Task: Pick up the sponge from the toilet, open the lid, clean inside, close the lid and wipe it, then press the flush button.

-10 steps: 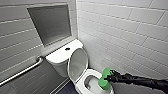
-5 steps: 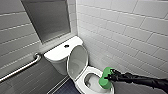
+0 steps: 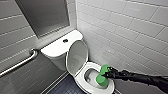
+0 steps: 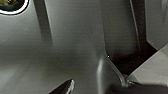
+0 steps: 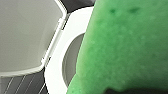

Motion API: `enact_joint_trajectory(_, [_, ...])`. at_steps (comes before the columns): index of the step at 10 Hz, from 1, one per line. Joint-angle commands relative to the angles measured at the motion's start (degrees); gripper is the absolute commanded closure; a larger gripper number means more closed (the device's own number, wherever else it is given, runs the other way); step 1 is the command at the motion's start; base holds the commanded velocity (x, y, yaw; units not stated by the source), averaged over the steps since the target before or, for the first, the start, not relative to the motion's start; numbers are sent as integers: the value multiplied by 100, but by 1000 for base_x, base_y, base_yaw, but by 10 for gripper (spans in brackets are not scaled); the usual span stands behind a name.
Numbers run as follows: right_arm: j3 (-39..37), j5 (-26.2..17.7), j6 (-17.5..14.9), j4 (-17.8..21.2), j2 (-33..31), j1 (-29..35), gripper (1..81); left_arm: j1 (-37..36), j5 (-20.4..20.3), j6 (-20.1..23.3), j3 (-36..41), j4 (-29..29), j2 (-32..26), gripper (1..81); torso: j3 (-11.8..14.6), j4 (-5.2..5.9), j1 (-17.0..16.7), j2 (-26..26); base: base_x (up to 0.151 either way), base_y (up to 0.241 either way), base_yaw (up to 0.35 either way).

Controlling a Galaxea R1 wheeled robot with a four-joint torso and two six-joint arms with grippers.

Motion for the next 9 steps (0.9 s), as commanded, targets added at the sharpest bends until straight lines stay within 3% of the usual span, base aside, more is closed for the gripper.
enact_joint_trajectory(1, [7, -51, 30, 210, 55, 896, 811, 16, 448, 18, 141, -63, -73, 10, -141, 0, 0, 0, 0, 0, 0])
enact_joint_trajectory(4, [-37, -42, 30, 333, 152, 1054, 811, 16, 448, 18, 159, -63, -73, 10, -144, 0, 7, 0, 0, 0, 0])
enact_joint_trajectory(9, [-713, -42, 30, 456, 872, 1335, 811, 16, 448, 0, 968, -71, -477, 10, -147, 0, 9, 0, 0, 0, 0])
